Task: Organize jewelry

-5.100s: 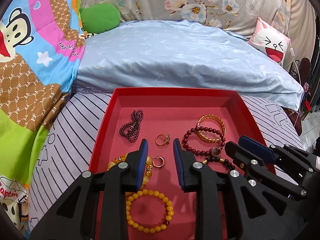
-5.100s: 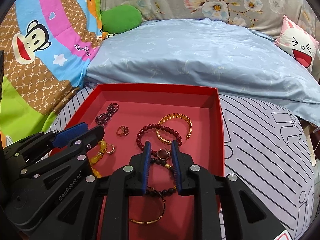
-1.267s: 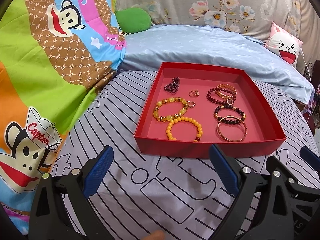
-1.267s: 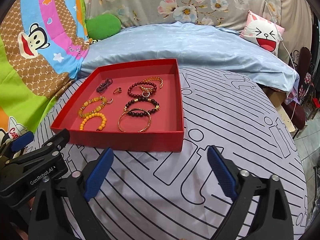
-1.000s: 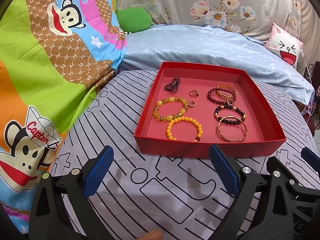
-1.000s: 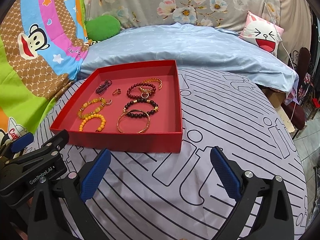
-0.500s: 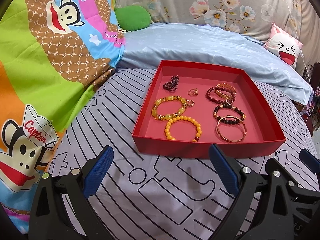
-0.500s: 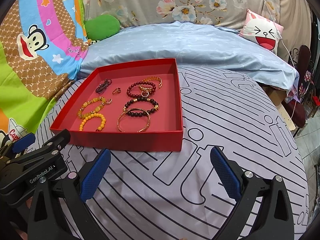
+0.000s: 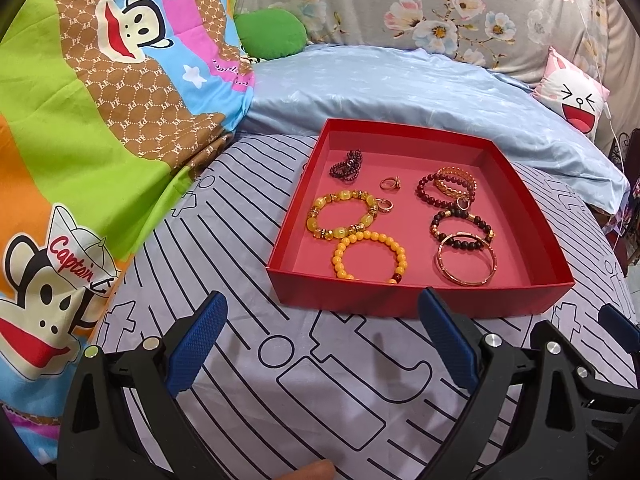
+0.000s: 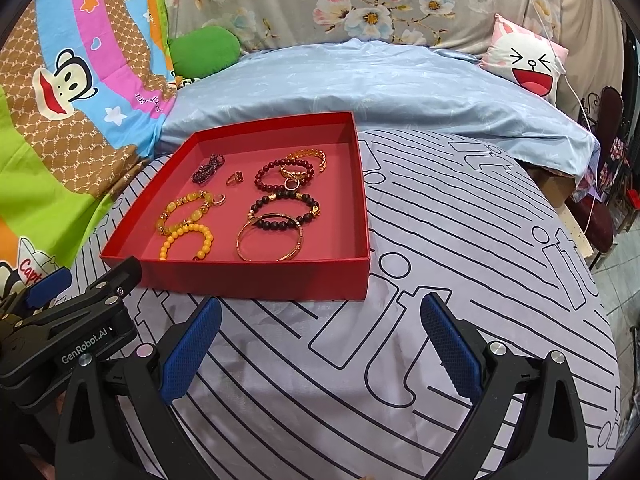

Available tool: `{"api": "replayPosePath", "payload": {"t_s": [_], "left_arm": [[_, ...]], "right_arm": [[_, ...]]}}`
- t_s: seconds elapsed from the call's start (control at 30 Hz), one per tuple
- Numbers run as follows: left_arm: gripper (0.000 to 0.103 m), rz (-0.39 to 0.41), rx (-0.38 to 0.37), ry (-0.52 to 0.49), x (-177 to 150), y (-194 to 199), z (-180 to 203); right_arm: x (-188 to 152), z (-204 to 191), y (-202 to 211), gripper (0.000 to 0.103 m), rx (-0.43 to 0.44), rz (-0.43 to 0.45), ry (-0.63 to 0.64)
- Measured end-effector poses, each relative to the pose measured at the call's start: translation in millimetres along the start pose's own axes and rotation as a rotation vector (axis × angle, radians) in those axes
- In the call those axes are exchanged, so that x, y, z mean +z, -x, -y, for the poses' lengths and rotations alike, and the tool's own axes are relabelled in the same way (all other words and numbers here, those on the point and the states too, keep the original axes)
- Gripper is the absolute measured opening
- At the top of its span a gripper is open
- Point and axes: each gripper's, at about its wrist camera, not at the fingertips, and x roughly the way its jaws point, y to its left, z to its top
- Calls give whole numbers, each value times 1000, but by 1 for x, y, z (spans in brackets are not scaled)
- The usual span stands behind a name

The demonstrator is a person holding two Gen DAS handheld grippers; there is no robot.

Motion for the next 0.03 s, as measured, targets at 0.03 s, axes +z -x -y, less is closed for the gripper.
{"api": "replayPosePath", "payload": {"t_s": [0.03], "left_arm": [[92,0,1,-1,0,0,0]], "right_arm": [[0,0,0,96,0,-1,0]]}}
